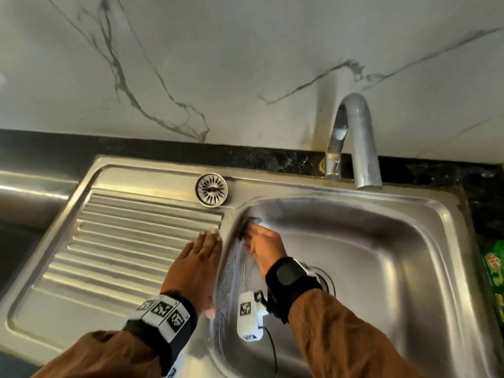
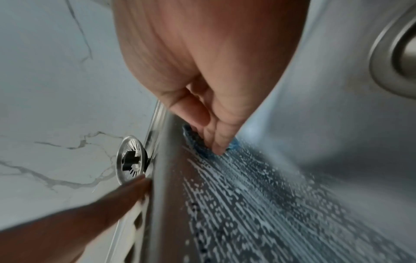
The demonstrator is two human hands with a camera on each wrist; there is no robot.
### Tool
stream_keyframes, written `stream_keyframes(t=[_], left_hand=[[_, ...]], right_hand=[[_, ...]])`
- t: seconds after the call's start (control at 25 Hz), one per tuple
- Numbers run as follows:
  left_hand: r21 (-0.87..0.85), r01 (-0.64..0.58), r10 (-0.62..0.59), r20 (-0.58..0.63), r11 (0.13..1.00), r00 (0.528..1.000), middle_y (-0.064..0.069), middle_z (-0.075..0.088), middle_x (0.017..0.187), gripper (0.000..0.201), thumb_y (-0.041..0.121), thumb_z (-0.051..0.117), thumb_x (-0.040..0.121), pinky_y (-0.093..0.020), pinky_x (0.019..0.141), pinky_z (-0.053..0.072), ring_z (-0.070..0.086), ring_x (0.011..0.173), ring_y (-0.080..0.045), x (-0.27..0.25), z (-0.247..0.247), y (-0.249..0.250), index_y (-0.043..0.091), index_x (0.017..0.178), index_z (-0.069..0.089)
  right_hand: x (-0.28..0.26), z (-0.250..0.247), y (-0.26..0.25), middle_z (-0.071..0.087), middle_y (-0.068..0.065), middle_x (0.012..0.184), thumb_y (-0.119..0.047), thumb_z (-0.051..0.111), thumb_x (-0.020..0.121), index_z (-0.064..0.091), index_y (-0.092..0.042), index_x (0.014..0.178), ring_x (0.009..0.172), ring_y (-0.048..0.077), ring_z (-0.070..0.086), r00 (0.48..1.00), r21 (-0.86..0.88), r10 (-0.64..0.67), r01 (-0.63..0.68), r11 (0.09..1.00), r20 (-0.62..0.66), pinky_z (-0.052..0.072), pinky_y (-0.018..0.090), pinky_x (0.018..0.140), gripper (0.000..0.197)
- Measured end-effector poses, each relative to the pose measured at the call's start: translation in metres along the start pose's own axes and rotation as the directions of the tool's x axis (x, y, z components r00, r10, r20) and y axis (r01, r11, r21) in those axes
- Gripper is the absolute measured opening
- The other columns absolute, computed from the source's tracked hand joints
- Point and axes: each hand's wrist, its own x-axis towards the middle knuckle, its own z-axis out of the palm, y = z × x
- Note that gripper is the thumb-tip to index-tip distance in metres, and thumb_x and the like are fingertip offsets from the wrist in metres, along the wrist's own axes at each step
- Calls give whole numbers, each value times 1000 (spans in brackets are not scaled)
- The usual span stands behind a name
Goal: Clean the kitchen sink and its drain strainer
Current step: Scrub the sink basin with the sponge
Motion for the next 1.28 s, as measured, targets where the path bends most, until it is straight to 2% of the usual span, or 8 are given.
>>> stream_keyframes(t=[0.12, 0.32, 0.4, 0.52, 0.64, 0.8, 1.04, 1.28], left_hand=[[47, -91, 94, -61, 995, 994, -11, -28, 157, 127, 38, 77, 77, -39, 124, 1, -17, 149, -26, 18, -21, -11, 6, 151, -21], [-9, -225, 223, -103, 974, 969, -9, -13, 163, 96, 9, 63, 90, -39, 122, 19, -2, 152, -25, 68, -53, -12, 6, 154, -8], [-54, -224, 220, -83, 973, 972, -9, -15, 163, 98, 2, 65, 87, -40, 119, 28, 3, 151, -25, 74, -46, -12, 6, 154, -7], [4, -265, 265, -65, 964, 962, -11, -16, 161, 120, 9, 82, 72, -40, 116, 33, 9, 150, -27, 79, -39, -16, 6, 154, -7], [-33, -304, 300, -91, 952, 950, -11, -14, 161, 114, 5, 78, 74, -41, 116, 32, 12, 150, -29, 83, -39, -21, 7, 155, -3], [-84, -325, 310, -150, 942, 939, -14, -10, 162, 96, 4, 62, 85, -41, 115, 34, 24, 147, -32, 86, -35, -24, 8, 156, -2], [-82, -325, 310, -153, 942, 938, -12, -9, 162, 119, 17, 82, 72, -35, 122, 19, 8, 151, -27, 90, -31, -25, 8, 155, -3], [-88, -324, 314, -107, 942, 943, -11, 0, 163, 121, 14, 84, 69, -31, 119, 26, 18, 149, -26, 95, -33, -29, 13, 157, 1]], right_hand=[[-3, -1, -7, 70, 16, 111, 8, 43, 89, 69, -8, 114, 85, 20, 62, 1000, -9, -12, 12, 1000, 9, 48, 28, 69, 40], [-10, -9, -7, 69, 12, 121, 14, 41, 91, 64, -7, 124, 109, 25, 66, 998, 77, 35, -39, 996, 48, 52, 31, 83, 45], [-14, -8, -9, 64, 18, 129, 4, 50, 93, 61, -2, 127, 116, 28, 64, 993, 35, 100, -102, 994, 65, 55, 35, 93, 37], [-11, -5, -13, 66, 16, 126, 0, 51, 97, 65, -3, 122, 117, 30, 63, 998, 221, -24, 36, 975, -59, 46, 42, 106, 29], [-7, 4, -11, 68, 17, 123, -3, 53, 90, 68, -9, 120, 112, 32, 65, 996, 84, 4, 4, 996, -92, 54, 43, 97, 34], [-7, 10, -7, 75, 5, 108, 6, 50, 94, 75, -12, 110, 97, 17, 69, 973, 303, -134, 187, 935, -187, 52, 26, 81, 34], [1, 22, 7, 77, 11, 88, -12, 84, 75, 78, -17, 87, 81, 26, 71, 909, 214, -198, 289, 933, -366, 59, 43, 87, 14], [8, 25, 1, 75, 16, 81, -5, 86, 72, 75, -11, 75, 76, 33, 72, 895, 247, -182, 300, 921, -407, 60, 48, 81, 13]])
